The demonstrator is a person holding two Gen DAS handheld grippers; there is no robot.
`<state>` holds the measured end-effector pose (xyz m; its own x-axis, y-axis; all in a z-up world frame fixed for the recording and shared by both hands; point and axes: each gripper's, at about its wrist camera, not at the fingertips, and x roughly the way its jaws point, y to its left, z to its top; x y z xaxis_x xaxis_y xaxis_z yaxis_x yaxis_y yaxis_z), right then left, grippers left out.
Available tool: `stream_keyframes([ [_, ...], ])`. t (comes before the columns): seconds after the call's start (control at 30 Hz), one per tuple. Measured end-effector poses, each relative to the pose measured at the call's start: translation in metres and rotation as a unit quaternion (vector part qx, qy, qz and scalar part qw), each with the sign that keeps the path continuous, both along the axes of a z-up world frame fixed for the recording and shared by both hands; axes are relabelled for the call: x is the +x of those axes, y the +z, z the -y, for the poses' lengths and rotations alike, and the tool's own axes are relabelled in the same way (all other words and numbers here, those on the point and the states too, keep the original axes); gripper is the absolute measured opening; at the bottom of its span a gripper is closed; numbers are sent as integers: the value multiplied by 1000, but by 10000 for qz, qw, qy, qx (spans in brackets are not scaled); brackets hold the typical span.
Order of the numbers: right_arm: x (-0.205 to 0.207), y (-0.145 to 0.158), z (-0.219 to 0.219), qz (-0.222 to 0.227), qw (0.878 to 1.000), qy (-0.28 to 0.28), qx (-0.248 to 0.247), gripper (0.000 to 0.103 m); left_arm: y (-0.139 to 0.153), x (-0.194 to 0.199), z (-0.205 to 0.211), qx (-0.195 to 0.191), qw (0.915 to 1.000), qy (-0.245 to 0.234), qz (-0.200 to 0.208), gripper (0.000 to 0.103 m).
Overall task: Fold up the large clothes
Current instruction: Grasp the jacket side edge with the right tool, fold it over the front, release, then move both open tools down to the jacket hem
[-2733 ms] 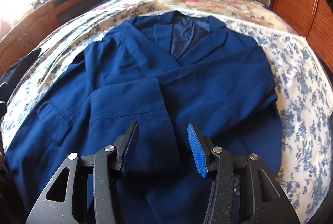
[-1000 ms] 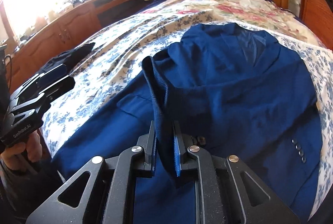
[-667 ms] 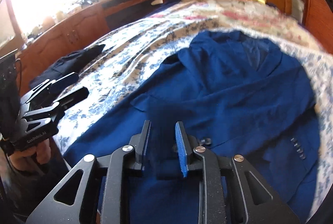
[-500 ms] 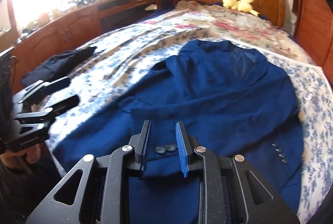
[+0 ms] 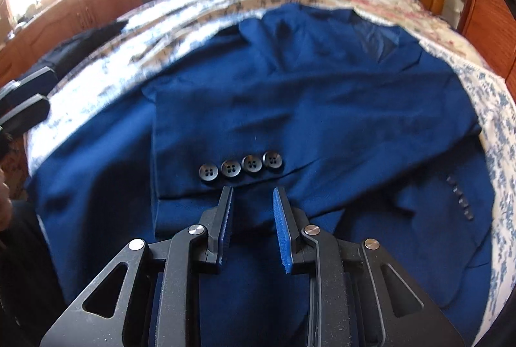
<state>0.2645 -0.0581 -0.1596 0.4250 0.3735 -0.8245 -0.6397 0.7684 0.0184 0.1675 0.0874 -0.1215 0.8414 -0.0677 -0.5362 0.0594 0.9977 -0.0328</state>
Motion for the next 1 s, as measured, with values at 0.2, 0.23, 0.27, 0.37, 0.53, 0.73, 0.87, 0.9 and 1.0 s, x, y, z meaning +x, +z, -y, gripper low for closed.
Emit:
stream_keyframes([
  [0.2, -1, 6, 9, -45, 9999, -55, 130, 29, -6, 1, -3, -25, 9999, 53, -96, 58],
  [0.23, -4, 9, 11, -35, 9999, -72, 151, 31, -7, 1, -3, -23, 9999, 57, -115, 58],
  [0.27, -7, 14, 16, -16, 9998, -88, 182, 37, -8, 1, -2, -19, 9999, 61, -129, 58],
  [0.37, -16, 27, 36, 120, 9995, -203, 228, 55, -13, -1, -1, -10, 9998, 79, -208, 58],
  [0.53, -33, 45, 90, 351, 9980, -510, 120, 56, -22, -7, 1, -8, 9991, 186, -386, 58],
  [0.73, -48, 52, 162, 545, 9931, -1035, -78, 56, -25, -19, 1, -120, 9978, 322, -574, 58],
  [0.87, -53, 50, 205, 513, 9889, -1392, -61, 56, -27, -26, 3, -22, 9968, 405, -689, 58],
  [0.9, -54, 48, 217, 472, 9877, -1488, -31, 56, -28, -28, 3, -10, 9965, 405, -736, 58],
  [1.0, -57, 43, 242, 418, 9851, -1670, 0, 56, -30, -35, 5, 0, 9962, 302, -819, 58],
])
